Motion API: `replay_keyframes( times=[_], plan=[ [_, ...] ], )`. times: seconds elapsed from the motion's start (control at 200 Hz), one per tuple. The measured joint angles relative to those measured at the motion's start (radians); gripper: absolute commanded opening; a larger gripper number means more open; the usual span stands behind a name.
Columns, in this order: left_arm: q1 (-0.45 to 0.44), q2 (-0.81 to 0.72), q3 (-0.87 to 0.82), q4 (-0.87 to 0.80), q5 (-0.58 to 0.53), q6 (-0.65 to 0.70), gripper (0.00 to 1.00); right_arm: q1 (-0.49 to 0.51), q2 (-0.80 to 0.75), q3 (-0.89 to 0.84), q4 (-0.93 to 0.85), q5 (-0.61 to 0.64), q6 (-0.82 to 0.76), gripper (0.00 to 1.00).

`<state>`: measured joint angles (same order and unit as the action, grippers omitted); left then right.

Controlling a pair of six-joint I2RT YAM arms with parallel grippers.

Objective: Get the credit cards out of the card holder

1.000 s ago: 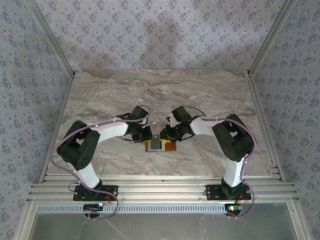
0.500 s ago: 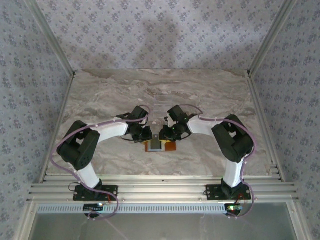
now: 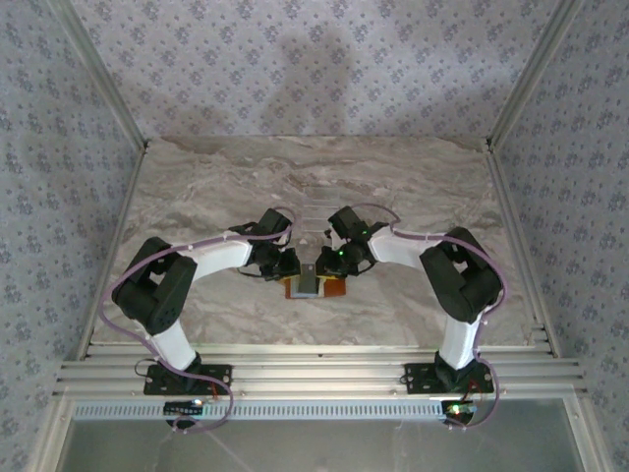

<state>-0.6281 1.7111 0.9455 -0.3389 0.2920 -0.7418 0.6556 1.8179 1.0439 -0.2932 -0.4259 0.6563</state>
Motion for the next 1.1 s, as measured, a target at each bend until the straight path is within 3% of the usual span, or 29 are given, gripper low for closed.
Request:
replay_keyframes(
  times=[0.255, 0.595, 1.099],
  plan=[
    [0.0, 0.0, 0.001, -0.001, 0.0, 0.0, 0.14, -0.022, -0.033, -0.051, 0.021, -0.023, 0.012, 0.27],
    [0.0, 0.003, 0.005, -0.006, 0.0, 0.0, 0.12, -0.06, -0.04, -0.144, 0.19, -0.137, 0.095, 0.26],
    [0.0, 0.008, 0.015, -0.021, 0.0, 0.0, 0.11, -0.058, -0.058, -0.243, 0.401, -0.189, 0.204, 0.25]
  ],
)
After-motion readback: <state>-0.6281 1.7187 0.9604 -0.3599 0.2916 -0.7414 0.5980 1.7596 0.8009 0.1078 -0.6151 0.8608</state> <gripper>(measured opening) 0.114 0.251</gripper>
